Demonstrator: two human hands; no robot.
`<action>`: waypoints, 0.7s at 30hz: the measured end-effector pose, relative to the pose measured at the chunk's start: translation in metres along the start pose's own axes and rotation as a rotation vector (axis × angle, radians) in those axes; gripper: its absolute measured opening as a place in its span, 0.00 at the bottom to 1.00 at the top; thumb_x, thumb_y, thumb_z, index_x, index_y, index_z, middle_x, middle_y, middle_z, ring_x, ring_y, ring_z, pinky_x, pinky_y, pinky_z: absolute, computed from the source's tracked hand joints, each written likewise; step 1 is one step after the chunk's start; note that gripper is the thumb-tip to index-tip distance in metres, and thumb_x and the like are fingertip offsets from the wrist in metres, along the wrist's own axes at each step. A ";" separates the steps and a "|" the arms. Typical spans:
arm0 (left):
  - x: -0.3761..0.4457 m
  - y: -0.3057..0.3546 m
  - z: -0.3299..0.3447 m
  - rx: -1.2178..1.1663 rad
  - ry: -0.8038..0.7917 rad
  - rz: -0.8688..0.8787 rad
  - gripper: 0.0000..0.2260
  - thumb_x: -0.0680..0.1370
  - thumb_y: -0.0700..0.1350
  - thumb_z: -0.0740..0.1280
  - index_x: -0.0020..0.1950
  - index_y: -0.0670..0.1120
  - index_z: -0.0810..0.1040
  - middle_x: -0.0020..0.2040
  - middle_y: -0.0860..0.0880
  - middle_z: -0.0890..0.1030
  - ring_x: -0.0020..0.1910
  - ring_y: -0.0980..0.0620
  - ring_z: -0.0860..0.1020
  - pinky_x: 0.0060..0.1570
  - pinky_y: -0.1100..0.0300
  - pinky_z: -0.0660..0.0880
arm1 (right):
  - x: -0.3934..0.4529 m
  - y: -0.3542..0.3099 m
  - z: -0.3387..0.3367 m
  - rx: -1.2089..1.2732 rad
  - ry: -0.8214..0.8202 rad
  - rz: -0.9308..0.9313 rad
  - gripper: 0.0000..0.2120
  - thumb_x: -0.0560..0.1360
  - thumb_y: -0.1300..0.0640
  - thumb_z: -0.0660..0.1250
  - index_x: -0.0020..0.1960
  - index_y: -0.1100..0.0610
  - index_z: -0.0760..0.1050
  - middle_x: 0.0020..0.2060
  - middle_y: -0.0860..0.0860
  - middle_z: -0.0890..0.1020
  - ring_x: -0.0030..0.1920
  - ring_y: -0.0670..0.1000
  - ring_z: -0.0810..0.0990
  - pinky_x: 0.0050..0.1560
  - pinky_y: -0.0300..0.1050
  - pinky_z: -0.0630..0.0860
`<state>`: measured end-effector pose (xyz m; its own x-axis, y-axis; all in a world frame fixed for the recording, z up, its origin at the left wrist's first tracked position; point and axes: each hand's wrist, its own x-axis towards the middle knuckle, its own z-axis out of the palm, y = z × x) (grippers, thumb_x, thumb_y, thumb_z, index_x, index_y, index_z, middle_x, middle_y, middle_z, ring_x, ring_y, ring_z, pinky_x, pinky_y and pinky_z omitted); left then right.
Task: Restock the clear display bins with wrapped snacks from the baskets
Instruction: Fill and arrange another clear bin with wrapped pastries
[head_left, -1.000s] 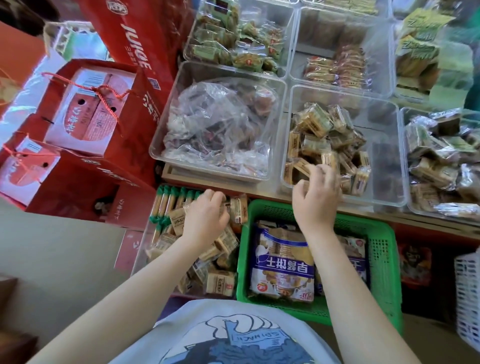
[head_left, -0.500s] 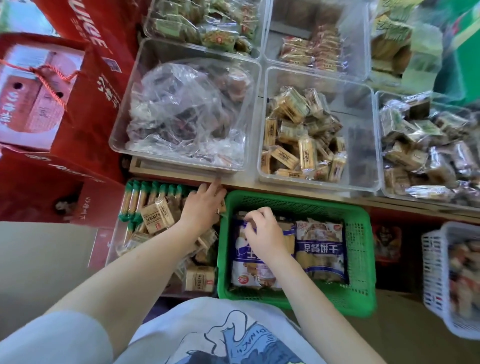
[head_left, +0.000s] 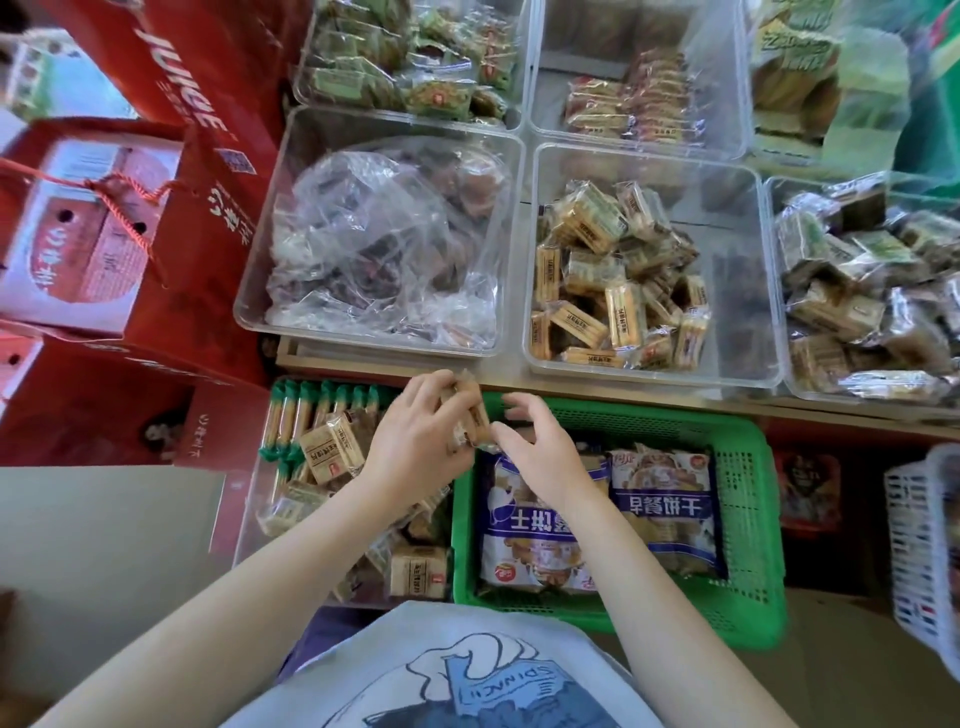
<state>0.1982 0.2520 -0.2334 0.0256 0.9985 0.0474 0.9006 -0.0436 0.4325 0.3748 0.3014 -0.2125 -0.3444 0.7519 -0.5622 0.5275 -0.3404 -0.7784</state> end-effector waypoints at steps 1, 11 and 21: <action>0.001 0.010 -0.009 -0.031 0.072 0.052 0.25 0.66 0.47 0.76 0.62 0.46 0.79 0.64 0.42 0.75 0.63 0.42 0.72 0.58 0.52 0.73 | -0.004 -0.010 -0.003 0.142 -0.069 0.004 0.19 0.81 0.48 0.65 0.70 0.44 0.69 0.64 0.46 0.75 0.59 0.42 0.77 0.58 0.41 0.76; 0.086 0.036 -0.022 -0.006 -0.175 -0.067 0.43 0.75 0.67 0.64 0.81 0.57 0.43 0.82 0.48 0.48 0.80 0.48 0.46 0.76 0.48 0.45 | -0.002 -0.045 -0.101 0.148 0.551 -0.170 0.19 0.79 0.49 0.66 0.69 0.45 0.69 0.61 0.45 0.77 0.60 0.47 0.76 0.59 0.49 0.75; 0.094 0.034 -0.002 0.224 -0.301 -0.121 0.36 0.78 0.72 0.41 0.79 0.58 0.34 0.80 0.49 0.36 0.79 0.49 0.35 0.74 0.50 0.33 | 0.075 -0.025 -0.128 -0.833 0.521 -0.050 0.35 0.80 0.44 0.63 0.79 0.39 0.45 0.76 0.63 0.58 0.74 0.64 0.62 0.70 0.63 0.64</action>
<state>0.2306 0.3445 -0.2128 0.0093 0.9620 -0.2727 0.9765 0.0500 0.2096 0.4357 0.4387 -0.1997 -0.1015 0.9775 -0.1849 0.9694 0.0554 -0.2393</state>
